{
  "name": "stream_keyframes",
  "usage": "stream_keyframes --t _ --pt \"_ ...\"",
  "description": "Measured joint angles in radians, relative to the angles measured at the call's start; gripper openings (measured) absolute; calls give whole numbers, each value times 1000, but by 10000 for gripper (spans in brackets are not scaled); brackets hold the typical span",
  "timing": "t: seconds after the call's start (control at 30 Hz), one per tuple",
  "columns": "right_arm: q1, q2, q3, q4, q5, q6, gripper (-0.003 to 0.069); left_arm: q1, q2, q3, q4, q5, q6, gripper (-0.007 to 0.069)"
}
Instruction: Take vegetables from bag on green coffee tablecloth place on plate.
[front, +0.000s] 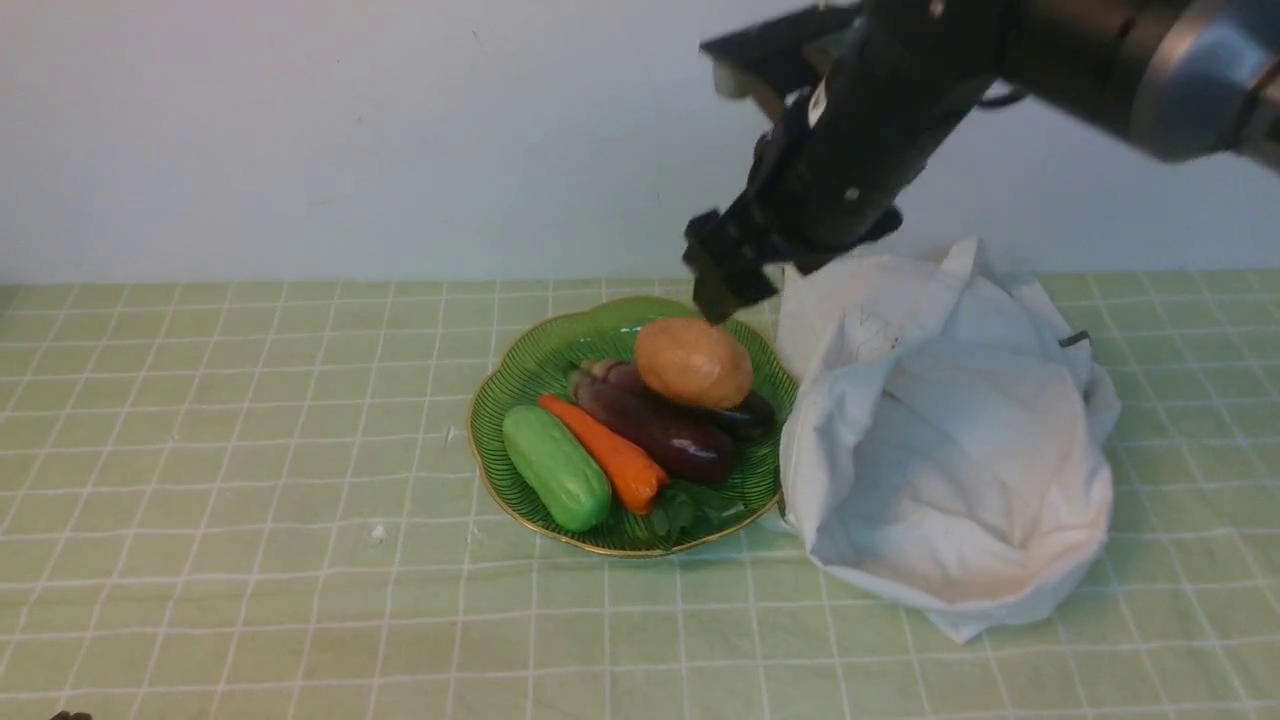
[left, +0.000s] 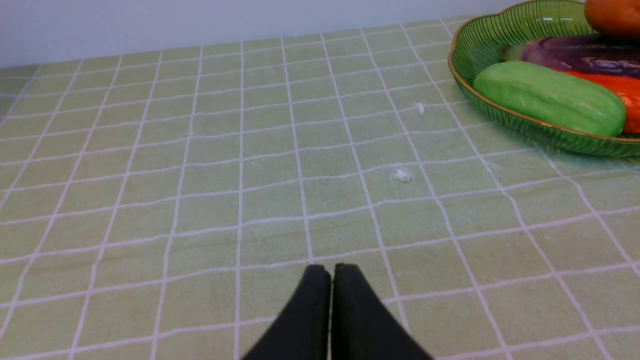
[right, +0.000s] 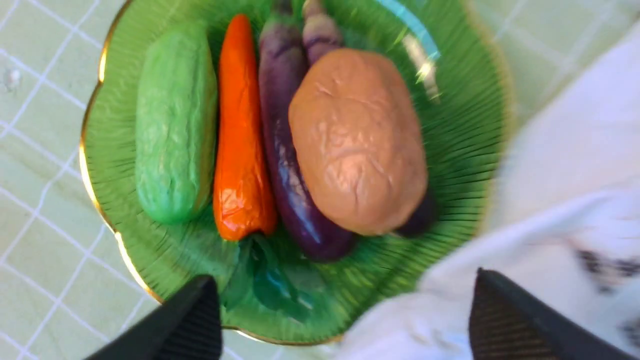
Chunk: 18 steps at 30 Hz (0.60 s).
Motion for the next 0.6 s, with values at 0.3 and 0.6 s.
stream_keyframes --t 0.3,0.6 --pt "0 -319 46 -140 29 69 85 0 0 0 0 0 0 -8" --pt "0 -835 523 -171 -11 229 -15 0 0 0 0 0 0 -8"
